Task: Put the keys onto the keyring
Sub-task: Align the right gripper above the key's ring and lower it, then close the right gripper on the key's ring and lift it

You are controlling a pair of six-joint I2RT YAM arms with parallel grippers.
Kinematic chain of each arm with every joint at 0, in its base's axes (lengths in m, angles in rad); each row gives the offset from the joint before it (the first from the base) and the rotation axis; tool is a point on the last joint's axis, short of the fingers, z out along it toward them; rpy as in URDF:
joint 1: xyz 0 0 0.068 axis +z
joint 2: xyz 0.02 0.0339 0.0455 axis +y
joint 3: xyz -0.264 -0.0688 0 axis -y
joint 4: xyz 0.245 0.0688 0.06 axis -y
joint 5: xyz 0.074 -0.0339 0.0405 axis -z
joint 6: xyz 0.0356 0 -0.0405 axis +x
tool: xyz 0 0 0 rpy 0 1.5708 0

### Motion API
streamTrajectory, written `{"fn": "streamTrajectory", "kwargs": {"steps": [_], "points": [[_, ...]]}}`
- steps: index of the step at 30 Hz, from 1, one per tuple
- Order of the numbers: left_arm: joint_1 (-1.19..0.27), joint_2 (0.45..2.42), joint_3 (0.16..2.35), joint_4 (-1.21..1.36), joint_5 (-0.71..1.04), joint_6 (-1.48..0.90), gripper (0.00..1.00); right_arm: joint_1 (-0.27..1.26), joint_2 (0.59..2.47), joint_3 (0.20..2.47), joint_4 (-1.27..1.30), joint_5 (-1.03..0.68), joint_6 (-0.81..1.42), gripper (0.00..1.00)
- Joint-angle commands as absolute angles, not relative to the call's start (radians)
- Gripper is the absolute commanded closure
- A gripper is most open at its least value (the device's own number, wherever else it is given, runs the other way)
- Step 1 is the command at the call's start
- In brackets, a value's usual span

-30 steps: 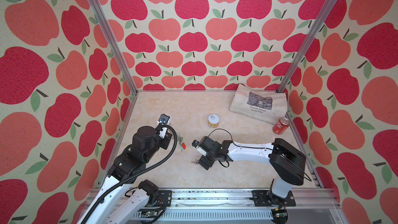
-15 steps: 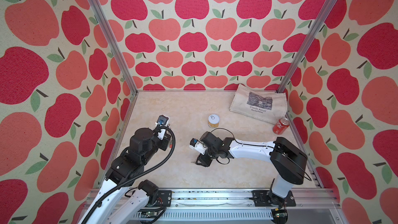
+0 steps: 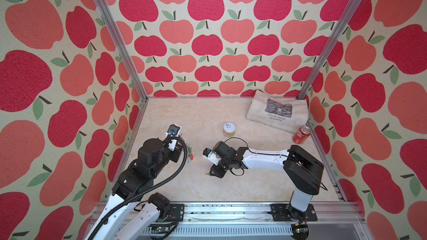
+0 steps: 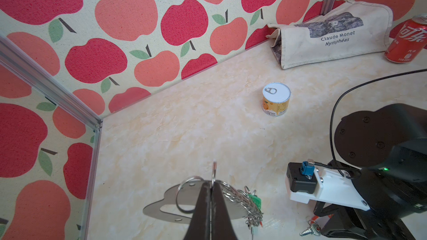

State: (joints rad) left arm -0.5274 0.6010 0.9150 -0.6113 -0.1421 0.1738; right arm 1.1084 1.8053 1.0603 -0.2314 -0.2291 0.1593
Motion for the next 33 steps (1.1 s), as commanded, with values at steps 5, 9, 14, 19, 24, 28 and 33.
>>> {"fn": "streamTrajectory", "kwargs": {"steps": [5,9,14,19,24,28,33], "points": [[-0.524,0.586,0.91,-0.612,-0.15,0.183,1.0,1.109,1.838,1.083,-0.212,-0.21,0.169,0.71],[-0.524,0.586,0.91,-0.611,-0.15,0.185,1.0,1.109,1.837,1.084,-0.201,-0.21,0.17,0.73],[-0.524,0.583,0.908,-0.613,-0.153,0.186,1.0,1.109,1.843,1.089,-0.202,-0.221,0.168,0.75],[-0.525,0.581,0.91,-0.614,-0.153,0.187,1.0,1.109,1.848,1.089,-0.206,-0.216,0.166,0.76],[-0.523,0.577,0.91,-0.617,-0.156,0.187,1.0,1.109,1.854,1.094,-0.21,-0.22,0.164,0.77],[-0.524,0.573,0.91,-0.62,-0.158,0.187,1.0,1.109,1.858,1.095,-0.208,-0.225,0.165,0.8],[-0.523,0.57,0.907,-0.619,-0.161,0.187,1.0,1.109,1.856,1.097,-0.207,-0.232,0.164,0.83]]}}
